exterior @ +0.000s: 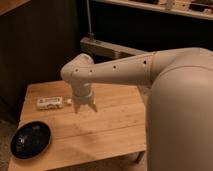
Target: Place the bottle in the ceramic bowl
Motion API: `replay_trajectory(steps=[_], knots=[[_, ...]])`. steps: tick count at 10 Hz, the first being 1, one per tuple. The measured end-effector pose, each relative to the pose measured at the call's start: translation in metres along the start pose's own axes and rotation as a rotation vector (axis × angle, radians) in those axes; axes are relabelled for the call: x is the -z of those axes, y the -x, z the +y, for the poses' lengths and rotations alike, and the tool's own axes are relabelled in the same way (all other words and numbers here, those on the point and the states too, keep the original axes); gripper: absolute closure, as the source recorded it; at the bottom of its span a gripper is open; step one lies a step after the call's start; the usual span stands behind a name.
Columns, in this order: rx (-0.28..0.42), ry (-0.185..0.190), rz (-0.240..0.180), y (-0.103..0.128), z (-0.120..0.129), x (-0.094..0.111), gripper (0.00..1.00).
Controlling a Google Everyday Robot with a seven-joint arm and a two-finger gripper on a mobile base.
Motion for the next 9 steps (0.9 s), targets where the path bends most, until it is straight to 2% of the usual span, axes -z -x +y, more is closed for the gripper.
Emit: replay_trajectory(steps=[9], knots=[[0.0, 0.0, 0.0, 0.0, 0.0, 0.0, 0.35]])
